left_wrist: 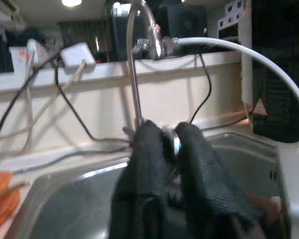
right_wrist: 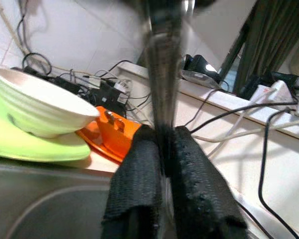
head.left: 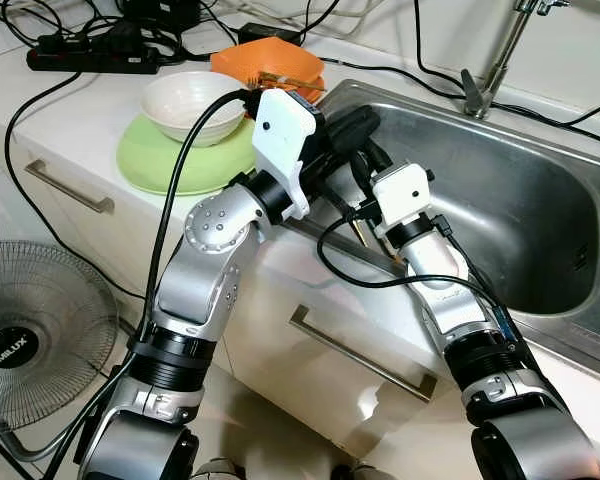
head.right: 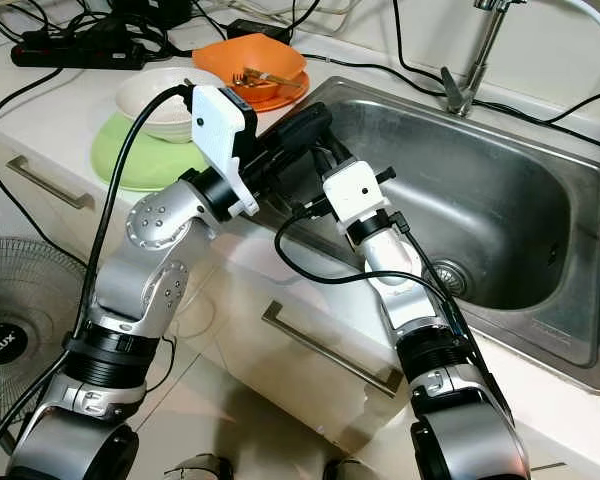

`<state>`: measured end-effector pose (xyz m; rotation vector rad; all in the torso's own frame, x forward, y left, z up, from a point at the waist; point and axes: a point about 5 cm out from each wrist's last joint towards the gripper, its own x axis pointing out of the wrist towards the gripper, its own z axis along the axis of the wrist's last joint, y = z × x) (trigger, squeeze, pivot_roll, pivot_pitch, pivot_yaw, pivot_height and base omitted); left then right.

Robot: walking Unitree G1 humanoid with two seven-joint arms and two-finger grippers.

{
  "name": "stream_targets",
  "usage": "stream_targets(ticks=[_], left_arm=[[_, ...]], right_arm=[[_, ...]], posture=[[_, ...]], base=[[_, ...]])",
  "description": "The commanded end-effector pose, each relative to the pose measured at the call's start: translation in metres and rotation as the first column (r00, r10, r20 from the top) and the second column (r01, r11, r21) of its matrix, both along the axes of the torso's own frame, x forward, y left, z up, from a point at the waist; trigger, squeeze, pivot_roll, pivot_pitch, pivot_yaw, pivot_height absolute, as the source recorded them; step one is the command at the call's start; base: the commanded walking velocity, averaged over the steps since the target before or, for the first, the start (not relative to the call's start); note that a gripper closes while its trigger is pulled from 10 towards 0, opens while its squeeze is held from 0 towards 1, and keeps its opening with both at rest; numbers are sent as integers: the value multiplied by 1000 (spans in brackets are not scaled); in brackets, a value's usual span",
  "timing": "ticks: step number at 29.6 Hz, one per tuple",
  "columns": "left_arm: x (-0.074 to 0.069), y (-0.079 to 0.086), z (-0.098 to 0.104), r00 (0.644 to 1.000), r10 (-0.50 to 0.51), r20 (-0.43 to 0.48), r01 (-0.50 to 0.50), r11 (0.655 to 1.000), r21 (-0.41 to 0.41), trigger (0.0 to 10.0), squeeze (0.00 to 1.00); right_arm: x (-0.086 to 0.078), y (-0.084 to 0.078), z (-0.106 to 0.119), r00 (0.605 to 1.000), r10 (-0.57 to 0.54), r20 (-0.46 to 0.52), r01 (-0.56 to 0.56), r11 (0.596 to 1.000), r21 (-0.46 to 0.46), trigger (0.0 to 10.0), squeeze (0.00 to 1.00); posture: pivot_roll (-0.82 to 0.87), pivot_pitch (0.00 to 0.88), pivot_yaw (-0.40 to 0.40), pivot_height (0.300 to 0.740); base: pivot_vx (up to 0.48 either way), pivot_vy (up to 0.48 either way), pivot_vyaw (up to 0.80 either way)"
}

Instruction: Kitchen organization

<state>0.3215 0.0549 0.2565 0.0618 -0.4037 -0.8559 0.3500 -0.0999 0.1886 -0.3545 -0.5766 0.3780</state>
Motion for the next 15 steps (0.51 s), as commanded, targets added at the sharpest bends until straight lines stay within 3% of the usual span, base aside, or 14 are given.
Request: stream_targets(ticks=[1, 15], left_arm=[[3, 3, -13, 998, 20, -59, -18, 999, 37, 10000, 1000], [2, 2, -13, 998, 2, -63, 1, 999, 36, 10000, 1000]], right_arm=[[-1, -7, -3, 1000, -29, -6, 30, 998, 57, 0, 0], [6, -16, -5, 992, -124, -37, 125, 992, 34, 0, 0]], posture=[[119, 86, -16, 740], [119, 86, -18, 740]], base=[[0, 0, 0], [0, 0, 0]])
